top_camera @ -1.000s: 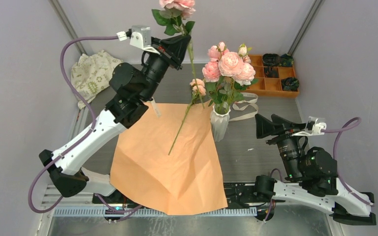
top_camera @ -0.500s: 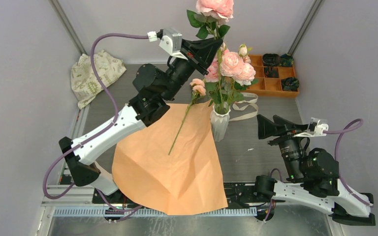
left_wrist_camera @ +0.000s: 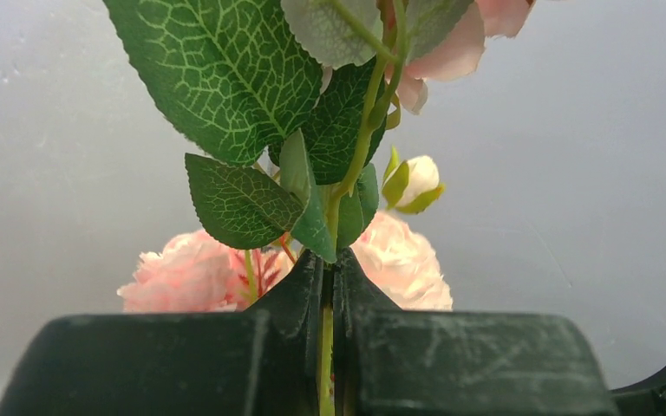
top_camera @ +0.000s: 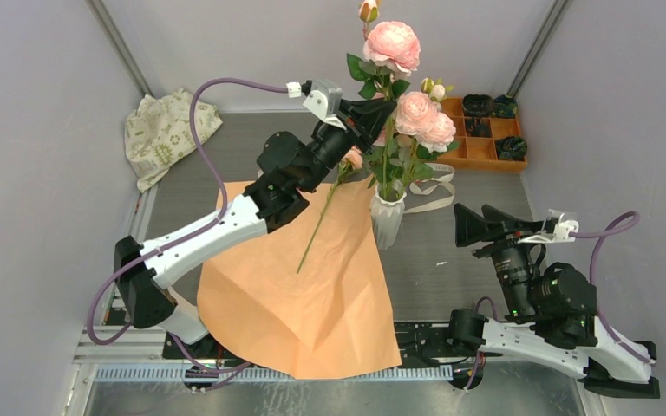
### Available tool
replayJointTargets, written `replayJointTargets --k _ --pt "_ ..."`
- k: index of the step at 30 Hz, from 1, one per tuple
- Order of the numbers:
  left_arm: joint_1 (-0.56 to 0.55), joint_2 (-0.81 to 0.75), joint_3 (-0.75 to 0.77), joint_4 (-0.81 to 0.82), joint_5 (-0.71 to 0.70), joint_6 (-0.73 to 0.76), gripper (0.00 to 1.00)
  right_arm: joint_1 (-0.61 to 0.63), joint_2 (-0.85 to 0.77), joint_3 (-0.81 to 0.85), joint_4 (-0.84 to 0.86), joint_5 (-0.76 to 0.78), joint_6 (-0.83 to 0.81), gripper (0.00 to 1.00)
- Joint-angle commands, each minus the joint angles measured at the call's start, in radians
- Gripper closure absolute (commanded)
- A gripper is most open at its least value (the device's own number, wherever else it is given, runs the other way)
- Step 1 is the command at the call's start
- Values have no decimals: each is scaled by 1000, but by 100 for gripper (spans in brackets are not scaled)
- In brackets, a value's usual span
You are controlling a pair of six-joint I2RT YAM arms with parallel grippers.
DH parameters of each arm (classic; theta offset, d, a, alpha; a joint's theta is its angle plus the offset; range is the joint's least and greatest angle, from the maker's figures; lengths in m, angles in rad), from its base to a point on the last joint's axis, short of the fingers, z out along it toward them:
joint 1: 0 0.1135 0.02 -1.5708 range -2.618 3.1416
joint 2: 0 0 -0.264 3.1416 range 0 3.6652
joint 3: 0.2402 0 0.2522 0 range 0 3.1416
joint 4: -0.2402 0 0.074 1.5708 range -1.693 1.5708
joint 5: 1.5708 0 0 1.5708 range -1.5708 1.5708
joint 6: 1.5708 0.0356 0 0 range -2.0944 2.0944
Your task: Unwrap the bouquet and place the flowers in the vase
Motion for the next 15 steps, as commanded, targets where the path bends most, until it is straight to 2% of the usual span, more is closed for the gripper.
replayJointTargets --k 1,15 --pt "-6 -12 -39 118 -11 -8 98 4 -9 -4 13 10 15 25" --pt "-40 -68 -287 149 -87 -70 82 5 25 -9 27 -3 23 25"
